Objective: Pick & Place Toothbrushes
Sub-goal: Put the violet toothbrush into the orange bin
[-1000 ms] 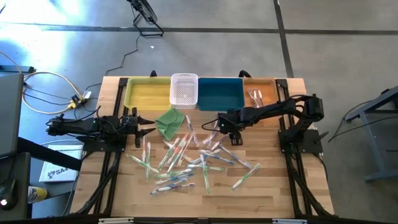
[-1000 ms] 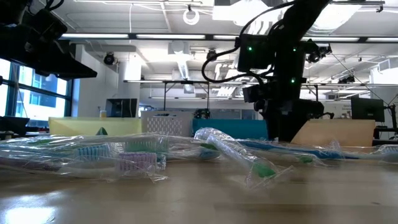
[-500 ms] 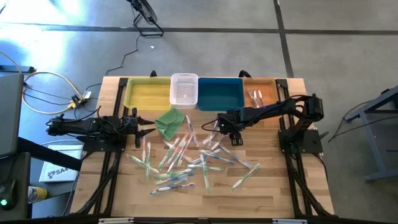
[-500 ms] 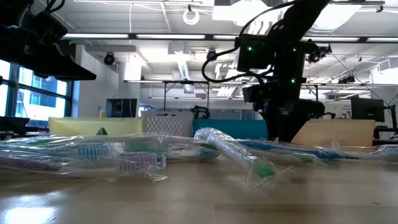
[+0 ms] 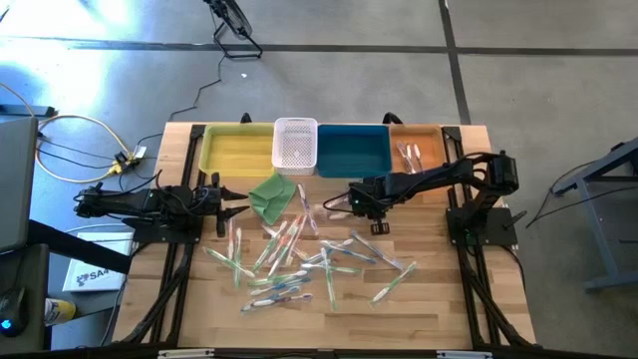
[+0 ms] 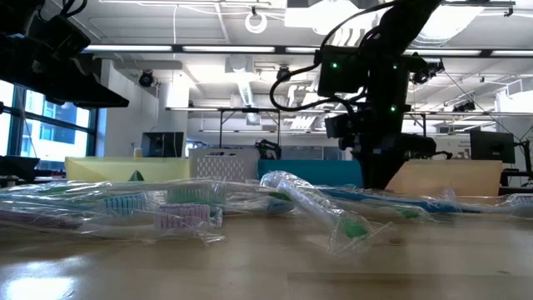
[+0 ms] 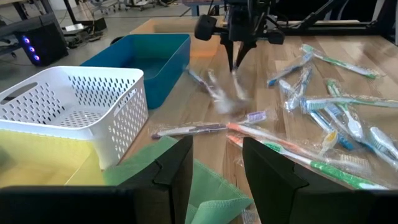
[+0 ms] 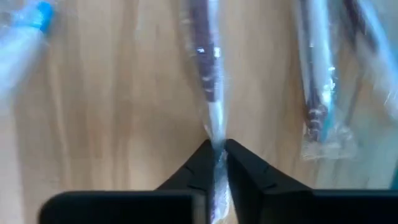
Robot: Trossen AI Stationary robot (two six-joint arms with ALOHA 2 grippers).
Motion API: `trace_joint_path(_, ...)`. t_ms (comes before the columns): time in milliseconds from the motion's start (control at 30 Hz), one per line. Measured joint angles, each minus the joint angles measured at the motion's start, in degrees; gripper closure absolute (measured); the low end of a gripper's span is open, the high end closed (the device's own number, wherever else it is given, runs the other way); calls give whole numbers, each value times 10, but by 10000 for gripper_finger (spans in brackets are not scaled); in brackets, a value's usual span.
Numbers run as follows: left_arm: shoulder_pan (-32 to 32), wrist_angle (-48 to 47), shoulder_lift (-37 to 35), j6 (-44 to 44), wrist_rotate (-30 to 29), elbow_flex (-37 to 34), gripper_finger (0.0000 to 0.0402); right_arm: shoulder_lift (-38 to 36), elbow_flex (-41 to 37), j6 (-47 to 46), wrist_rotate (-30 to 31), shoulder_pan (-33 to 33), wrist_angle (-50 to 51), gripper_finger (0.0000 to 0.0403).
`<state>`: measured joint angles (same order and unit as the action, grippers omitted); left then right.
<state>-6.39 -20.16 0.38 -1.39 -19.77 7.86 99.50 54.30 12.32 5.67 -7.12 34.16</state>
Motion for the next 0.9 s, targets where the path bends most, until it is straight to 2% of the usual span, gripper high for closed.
trace_joint_path(400, 0, -1, 0, 0, 0, 0, 265, -1, 0, 13, 28, 7, 21, 398)
trace_joint_path(900, 0, -1, 0, -1, 0, 0, 265, -1, 14, -10, 12, 49, 8, 399)
